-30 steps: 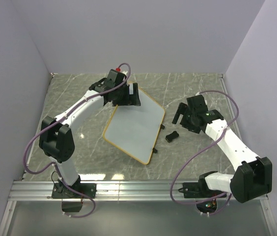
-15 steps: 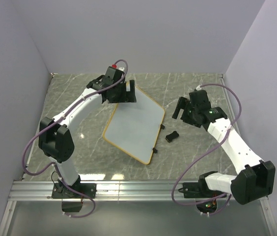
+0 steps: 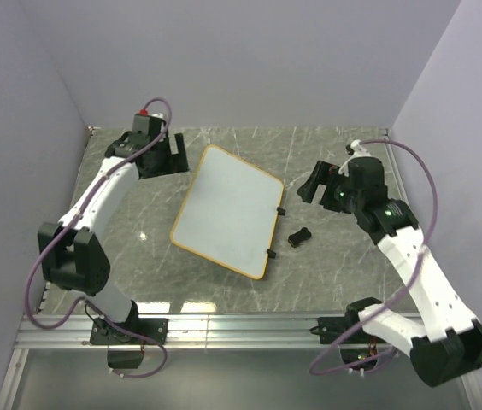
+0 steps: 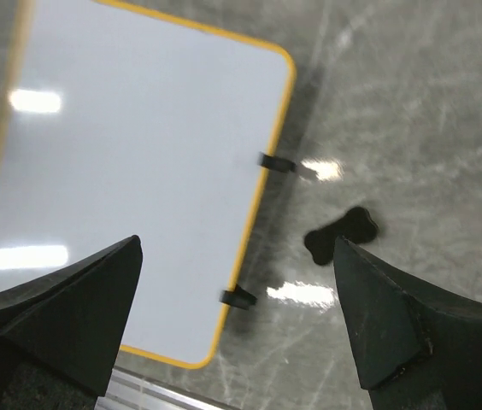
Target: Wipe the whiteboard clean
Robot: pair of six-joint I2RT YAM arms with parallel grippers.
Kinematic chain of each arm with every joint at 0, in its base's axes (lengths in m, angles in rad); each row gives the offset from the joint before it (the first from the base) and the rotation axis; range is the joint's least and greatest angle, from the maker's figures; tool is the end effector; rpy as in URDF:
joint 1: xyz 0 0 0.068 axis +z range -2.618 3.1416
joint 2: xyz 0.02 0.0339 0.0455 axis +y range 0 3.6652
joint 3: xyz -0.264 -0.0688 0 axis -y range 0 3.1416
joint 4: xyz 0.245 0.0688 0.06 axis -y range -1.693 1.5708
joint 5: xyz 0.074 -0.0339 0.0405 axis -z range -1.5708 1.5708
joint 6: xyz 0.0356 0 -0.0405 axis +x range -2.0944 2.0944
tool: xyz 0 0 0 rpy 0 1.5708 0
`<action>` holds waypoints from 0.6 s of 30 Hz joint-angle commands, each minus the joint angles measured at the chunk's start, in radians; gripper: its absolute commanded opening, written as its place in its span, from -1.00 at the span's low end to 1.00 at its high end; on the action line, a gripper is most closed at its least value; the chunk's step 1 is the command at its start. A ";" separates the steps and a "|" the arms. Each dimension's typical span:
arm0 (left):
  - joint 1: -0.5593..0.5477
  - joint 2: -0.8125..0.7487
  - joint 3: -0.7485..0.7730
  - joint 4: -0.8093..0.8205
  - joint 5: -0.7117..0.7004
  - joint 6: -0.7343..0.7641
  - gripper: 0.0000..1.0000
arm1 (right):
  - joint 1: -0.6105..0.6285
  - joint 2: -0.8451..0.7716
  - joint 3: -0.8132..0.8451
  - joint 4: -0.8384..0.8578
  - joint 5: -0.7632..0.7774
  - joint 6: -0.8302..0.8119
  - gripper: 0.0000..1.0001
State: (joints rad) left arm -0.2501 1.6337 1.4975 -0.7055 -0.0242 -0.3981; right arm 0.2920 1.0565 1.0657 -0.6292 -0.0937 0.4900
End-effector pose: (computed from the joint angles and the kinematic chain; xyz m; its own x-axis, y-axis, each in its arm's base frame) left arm 0.3495 -0.0884 0.3214 -0.7559 -0.2069 -0.6211 -0.0664 0.9681 -0.2416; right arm 0.2132 0.0676 0.3420 -0.6602 0.2908 -0.6925 -0.0554 0.9007 0.4310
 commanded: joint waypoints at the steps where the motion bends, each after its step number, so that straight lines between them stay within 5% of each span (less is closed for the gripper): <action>1: 0.034 -0.133 -0.048 0.007 -0.034 0.051 0.99 | 0.001 -0.131 0.010 0.131 -0.046 -0.025 0.99; 18: 0.035 -0.442 -0.160 -0.008 0.046 -0.070 0.99 | 0.004 -0.326 -0.121 0.147 0.006 0.001 0.99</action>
State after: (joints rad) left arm -0.2127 1.2621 1.3476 -0.7219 -0.0101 -0.4355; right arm 0.2920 0.7521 0.9455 -0.5194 -0.0971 0.4866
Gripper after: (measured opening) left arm 0.995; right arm 0.995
